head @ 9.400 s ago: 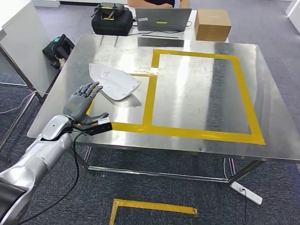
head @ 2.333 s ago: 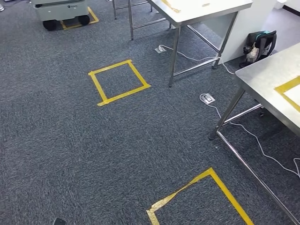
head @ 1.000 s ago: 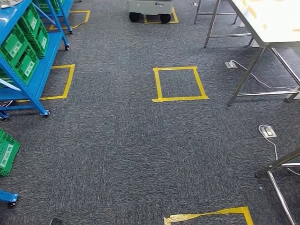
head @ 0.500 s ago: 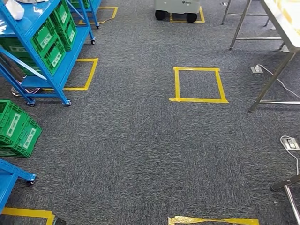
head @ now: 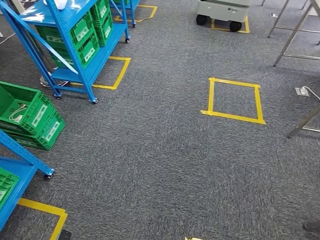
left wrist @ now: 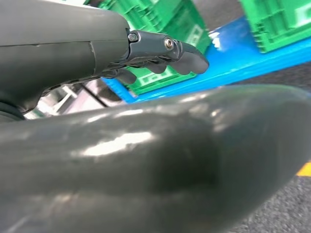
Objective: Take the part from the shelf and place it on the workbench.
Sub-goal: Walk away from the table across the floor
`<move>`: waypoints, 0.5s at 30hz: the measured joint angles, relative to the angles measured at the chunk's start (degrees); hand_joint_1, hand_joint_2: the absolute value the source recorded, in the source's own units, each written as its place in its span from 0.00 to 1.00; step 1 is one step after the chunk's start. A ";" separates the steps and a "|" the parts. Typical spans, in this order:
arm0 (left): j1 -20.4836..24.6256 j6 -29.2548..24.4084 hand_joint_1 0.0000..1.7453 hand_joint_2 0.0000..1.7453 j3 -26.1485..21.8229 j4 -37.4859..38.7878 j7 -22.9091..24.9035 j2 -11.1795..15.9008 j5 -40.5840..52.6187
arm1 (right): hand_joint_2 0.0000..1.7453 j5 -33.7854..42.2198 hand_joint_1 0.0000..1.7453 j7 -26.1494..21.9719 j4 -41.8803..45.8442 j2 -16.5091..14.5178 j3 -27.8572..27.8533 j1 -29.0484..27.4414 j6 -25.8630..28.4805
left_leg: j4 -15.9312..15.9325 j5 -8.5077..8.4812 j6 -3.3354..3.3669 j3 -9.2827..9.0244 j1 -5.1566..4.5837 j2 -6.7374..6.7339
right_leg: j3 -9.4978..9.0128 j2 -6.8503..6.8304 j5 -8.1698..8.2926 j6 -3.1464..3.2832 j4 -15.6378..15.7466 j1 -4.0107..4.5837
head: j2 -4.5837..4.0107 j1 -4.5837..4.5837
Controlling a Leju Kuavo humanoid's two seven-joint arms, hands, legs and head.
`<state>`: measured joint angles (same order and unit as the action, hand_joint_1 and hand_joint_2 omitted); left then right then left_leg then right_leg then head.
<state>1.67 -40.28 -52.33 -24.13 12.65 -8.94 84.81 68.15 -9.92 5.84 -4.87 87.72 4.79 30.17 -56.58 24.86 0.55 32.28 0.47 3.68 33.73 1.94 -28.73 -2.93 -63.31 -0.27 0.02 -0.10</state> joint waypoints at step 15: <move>-0.27 0.01 0.00 0.00 -0.02 0.00 -0.08 0.02 0.01 | 0.00 0.85 0.00 0.02 -0.02 0.04 0.02 0.12 0.11 | -6.16 2.03 -2.65 2.62 -0.05 -4.84 | -2.66 -5.22 1.82 2.67 5.82 0.33 | 0.00 -0.69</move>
<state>1.40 -40.27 -52.35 -24.13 12.57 -8.92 84.82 69.00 -9.90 5.81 -4.84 87.74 4.91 30.29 -62.74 26.89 -2.10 34.90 0.42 -1.16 31.07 -3.29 -26.91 -0.26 -57.49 0.05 0.02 -0.80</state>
